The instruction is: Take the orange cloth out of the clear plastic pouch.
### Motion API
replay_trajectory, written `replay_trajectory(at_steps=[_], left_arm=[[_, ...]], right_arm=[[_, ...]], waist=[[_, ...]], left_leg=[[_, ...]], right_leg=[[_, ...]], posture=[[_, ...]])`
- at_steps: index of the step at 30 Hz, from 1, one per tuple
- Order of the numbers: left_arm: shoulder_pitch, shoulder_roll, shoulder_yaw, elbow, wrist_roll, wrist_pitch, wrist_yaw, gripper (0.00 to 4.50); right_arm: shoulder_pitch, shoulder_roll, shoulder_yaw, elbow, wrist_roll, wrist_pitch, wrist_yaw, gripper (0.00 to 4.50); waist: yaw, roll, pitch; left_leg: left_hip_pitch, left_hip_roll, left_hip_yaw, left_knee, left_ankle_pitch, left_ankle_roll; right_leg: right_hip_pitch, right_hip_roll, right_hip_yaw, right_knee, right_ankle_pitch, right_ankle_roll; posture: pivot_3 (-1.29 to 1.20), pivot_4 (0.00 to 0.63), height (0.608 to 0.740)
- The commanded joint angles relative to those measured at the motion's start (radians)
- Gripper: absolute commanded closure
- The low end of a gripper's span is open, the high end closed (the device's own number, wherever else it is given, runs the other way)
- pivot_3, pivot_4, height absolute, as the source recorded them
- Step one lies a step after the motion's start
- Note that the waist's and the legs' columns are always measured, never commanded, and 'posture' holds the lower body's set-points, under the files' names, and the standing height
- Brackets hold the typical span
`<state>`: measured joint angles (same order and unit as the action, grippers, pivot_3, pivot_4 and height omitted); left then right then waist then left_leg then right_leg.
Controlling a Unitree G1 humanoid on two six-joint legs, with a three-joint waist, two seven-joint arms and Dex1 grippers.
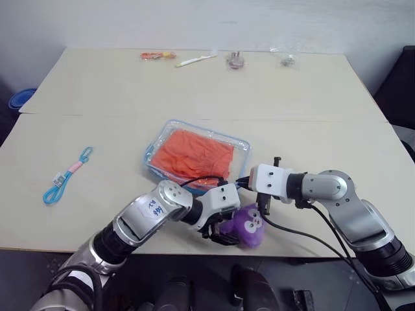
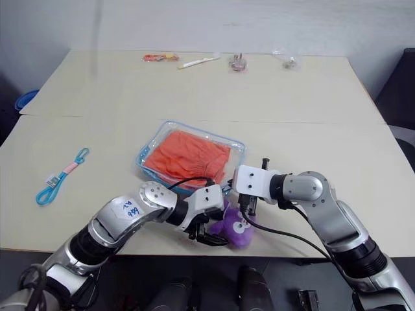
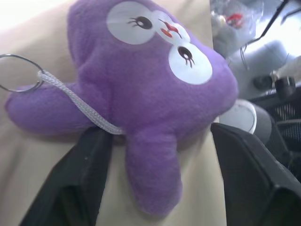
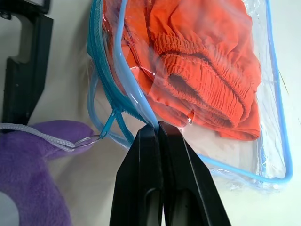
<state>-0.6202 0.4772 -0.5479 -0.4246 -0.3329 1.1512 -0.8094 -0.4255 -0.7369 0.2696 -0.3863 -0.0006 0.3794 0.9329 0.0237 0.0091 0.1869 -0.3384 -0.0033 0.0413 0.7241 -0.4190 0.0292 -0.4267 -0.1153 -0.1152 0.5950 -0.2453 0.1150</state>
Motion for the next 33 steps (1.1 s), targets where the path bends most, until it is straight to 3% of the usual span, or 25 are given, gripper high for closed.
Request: replay_trajectory(at_steps=[1, 7, 18, 33], left_arm=[[0.008, 0.015, 0.008, -0.024, -0.017, 0.006, 0.004, 2.58], [0.001, 0.140, 0.004, -0.018, 0.007, -0.061, -0.038, 4.44], [-0.034, 0.305, 0.183, 0.034, -0.056, -0.072, -0.124, 4.48], [0.123, 0.525, 0.408, 0.013, -0.177, -0.095, -0.228, 4.48]], right_arm=[[-0.013, -0.005, -0.018, -0.024, -0.004, -0.014, -0.002, 4.50], [-0.015, -0.010, -0.033, -0.009, 0.003, -0.027, 0.007, 4.50], [0.031, -0.029, -0.068, 0.020, -0.005, -0.100, -0.002, 4.50], [0.089, -0.080, -0.147, 0.129, -0.015, -0.275, -0.019, 4.50]], waist=[[0.000, 0.000, 0.000], [-0.003, 0.000, 0.000], [-0.002, 0.000, 0.000], [-0.004, 0.001, 0.000]], left_leg=[[0.000, 0.000, 0.000, 0.000, 0.000, 0.000], [0.000, 0.000, 0.000, 0.000, 0.000, 0.000], [0.000, 0.000, 0.001, -0.001, 0.000, 0.000], [0.001, 0.001, 0.001, -0.002, 0.000, 0.000]], right_leg=[[0.000, 0.000, 0.000, 0.000, 0.000, 0.000], [0.000, 0.000, 0.000, 0.000, 0.000, 0.000], [0.000, 0.000, 0.000, 0.000, 0.000, 0.000], [0.000, 0.001, 0.000, -0.001, 0.000, 0.000]], posture=[[0.00, 0.150, 0.740], [0.00, 0.150, 0.740], [0.00, 0.150, 0.740], [0.00, 0.150, 0.740]])
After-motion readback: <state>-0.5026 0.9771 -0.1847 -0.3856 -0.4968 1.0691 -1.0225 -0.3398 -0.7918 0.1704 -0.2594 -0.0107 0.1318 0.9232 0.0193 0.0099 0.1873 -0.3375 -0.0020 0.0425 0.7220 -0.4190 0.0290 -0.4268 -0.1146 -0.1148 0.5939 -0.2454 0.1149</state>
